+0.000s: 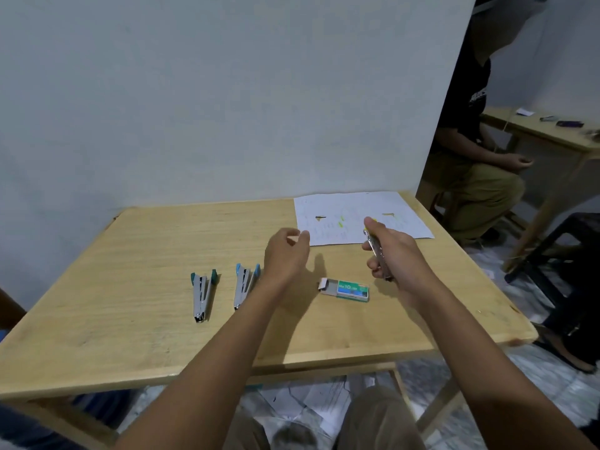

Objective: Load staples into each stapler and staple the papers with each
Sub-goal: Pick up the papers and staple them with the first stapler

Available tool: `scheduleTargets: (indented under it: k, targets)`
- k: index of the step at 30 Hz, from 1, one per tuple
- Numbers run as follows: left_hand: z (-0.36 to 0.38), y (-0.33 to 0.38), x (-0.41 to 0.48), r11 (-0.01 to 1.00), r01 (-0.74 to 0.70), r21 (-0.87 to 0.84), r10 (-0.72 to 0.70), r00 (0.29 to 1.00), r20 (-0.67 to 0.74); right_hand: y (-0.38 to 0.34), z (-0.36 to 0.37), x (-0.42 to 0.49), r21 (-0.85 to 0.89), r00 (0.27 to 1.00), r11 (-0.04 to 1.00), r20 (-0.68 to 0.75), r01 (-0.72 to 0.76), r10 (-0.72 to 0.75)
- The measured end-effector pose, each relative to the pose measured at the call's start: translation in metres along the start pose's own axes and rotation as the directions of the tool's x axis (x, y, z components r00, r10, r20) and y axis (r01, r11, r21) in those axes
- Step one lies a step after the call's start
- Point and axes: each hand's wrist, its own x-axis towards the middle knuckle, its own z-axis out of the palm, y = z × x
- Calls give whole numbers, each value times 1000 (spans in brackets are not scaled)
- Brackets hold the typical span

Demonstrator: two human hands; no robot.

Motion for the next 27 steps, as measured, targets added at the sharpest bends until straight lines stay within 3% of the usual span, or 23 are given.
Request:
scheduleTargets:
  k: [4, 10, 21, 24, 27]
  targets:
    - [29, -3, 52, 878, 156, 453, -130, 988, -89, 0, -17, 16, -7, 1000, 1000, -11, 8, -8]
    - [65, 2, 79, 774, 295, 561, -195, 953, -232, 6, -34, 35, 34, 998, 998, -45, 46, -44]
    - [72, 9, 100, 783, 420, 458, -370, 907, -200, 21, -43, 39, 104, 996, 994, -85, 22, -13]
    - [70, 5, 100, 840, 392, 376, -332, 918, -216, 24, -43, 38, 123, 995, 992, -94, 21, -9]
    - [67, 5, 97, 914, 349, 209, -328, 936, -129, 26, -42, 35, 131, 996, 991, -91, 21, -9]
